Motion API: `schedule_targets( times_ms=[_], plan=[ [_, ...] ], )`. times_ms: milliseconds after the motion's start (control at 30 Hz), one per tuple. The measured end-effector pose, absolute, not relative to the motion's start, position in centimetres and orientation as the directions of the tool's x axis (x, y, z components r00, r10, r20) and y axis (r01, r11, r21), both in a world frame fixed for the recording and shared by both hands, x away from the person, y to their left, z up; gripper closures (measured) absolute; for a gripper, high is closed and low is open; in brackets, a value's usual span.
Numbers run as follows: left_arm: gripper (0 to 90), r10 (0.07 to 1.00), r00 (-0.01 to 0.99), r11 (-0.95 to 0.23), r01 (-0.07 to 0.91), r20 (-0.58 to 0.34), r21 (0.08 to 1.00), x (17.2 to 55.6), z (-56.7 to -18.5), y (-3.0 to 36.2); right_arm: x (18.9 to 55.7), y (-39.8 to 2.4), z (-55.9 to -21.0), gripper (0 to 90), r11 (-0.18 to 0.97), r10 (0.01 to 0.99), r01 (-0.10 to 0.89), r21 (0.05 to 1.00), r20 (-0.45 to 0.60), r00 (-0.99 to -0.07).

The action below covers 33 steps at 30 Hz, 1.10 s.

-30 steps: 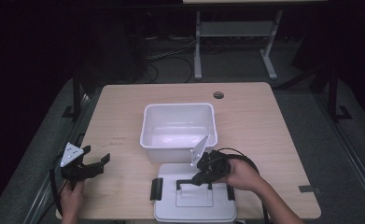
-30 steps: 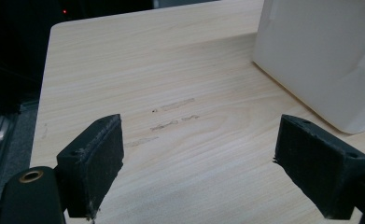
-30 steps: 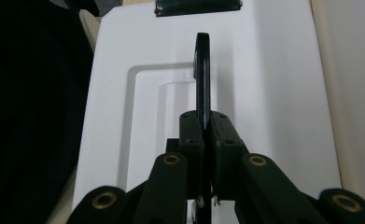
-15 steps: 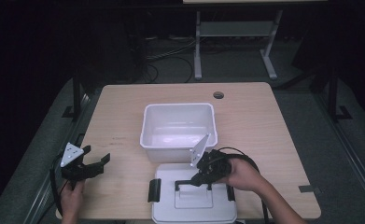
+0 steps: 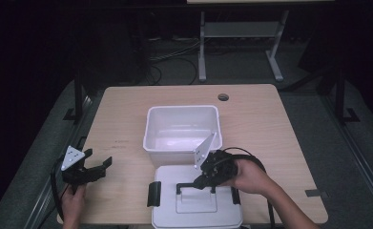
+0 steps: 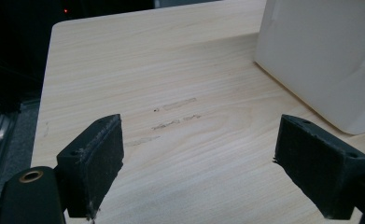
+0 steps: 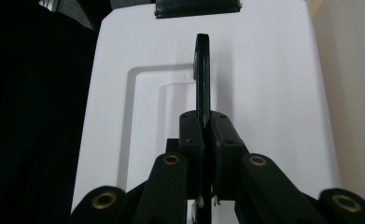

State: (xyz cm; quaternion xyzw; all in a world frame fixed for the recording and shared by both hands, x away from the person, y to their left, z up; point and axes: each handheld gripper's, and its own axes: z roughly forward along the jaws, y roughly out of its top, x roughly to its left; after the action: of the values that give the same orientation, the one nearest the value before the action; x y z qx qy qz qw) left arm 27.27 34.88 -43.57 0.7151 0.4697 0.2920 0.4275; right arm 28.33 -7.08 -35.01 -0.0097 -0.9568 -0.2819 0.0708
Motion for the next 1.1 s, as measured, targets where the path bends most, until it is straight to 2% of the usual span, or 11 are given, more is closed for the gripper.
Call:
schedule_targets(
  times_ms=[600,1100],
  plan=[
    [14.8,0.922,0.387,-0.194,0.416,0.020,0.889,27.3,-43.5,34.8,27.1,-6.4,-30.7,84.6,0.828,-0.056,0.015,0.560,0.110,-0.992],
    [14.8,0.921,0.388,-0.196,0.418,0.020,0.887,27.4,-43.5,34.8,27.5,-5.2,-27.0,84.6,0.833,-0.074,-0.015,0.553,0.085,-0.994]
  ],
)
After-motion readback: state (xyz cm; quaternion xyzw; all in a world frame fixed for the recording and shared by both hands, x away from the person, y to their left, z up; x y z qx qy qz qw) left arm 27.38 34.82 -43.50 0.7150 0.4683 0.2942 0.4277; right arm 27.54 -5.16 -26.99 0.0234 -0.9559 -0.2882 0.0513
